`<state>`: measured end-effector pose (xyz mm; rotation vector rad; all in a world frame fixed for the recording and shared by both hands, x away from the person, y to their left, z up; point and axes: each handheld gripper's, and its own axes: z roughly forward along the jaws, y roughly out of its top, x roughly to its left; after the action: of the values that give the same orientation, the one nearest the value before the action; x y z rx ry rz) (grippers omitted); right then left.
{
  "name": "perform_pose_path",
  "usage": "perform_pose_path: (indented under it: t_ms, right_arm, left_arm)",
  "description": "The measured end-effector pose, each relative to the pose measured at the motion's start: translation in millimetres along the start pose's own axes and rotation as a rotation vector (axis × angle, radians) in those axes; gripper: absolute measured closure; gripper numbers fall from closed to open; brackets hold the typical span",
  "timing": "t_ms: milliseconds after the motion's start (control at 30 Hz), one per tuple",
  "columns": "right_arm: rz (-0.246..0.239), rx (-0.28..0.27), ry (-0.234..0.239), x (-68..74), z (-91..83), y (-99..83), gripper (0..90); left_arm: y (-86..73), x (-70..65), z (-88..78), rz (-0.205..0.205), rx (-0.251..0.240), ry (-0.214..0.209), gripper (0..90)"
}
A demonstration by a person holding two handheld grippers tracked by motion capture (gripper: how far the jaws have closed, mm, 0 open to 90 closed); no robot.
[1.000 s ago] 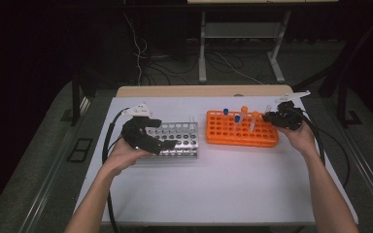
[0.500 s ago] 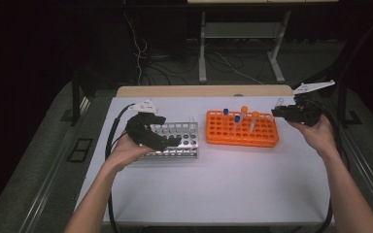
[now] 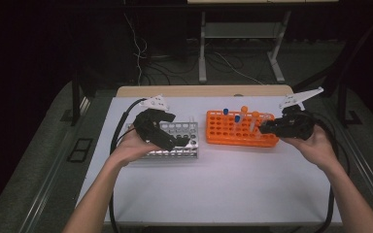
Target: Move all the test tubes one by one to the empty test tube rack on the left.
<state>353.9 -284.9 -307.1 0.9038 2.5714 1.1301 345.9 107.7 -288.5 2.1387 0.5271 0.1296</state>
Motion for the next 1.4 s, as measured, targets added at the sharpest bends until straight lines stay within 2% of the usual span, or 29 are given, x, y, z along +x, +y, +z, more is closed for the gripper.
perform_pose_path:
  t_ms: [233, 367, 600, 767, 1000, 1100, 1200, 1300, 1400]
  right_arm:
    - [-0.084, 0.042, 0.091, 32.2, 22.4, 17.3, 75.0]
    - [-0.12, 0.07, 0.126, 45.4, 35.6, 24.4, 75.0]
    - [-0.174, 0.076, 0.202, 65.9, 52.3, 36.8, 75.0]
    - [-0.213, 0.087, 0.235, 81.4, 63.6, 47.2, 75.0]
    - [-0.245, 0.104, 0.271, 96.9, 79.6, 57.7, 75.0]
    - [-0.258, 0.11, 0.286, 103.4, 85.3, 61.6, 75.0]
    - [-0.274, 0.115, 0.3, 110.6, 90.9, 65.6, 75.0]
    - [-0.292, 0.112, 0.316, 118.0, 97.3, 69.4, 75.0]
    - [-0.294, 0.106, 0.326, 120.0, 99.2, 70.4, 75.0]
  left_arm:
    - [8.8, -5.9, 4.3, 0.025, 0.015, -0.022, 2.2]
    - [13.3, -9.5, 6.6, 0.046, 0.03, -0.037, 4.5]
    - [21.9, -15.9, 14.3, 0.08, 0.064, -0.082, 11.6]
    - [27.3, -20.4, 20.8, 0.108, 0.099, -0.106, 16.4]
    - [32.2, -23.1, 25.0, 0.157, 0.151, -0.139, 30.8]
    - [32.8, -23.9, 25.4, 0.183, 0.167, -0.16, 40.5]
    - [32.1, -24.1, 26.6, 0.191, 0.179, -0.178, 49.7]
    - [30.4, -25.0, 28.1, 0.205, 0.207, -0.176, 57.3]
    - [28.9, -25.0, 28.1, 0.212, 0.222, -0.176, 60.4]
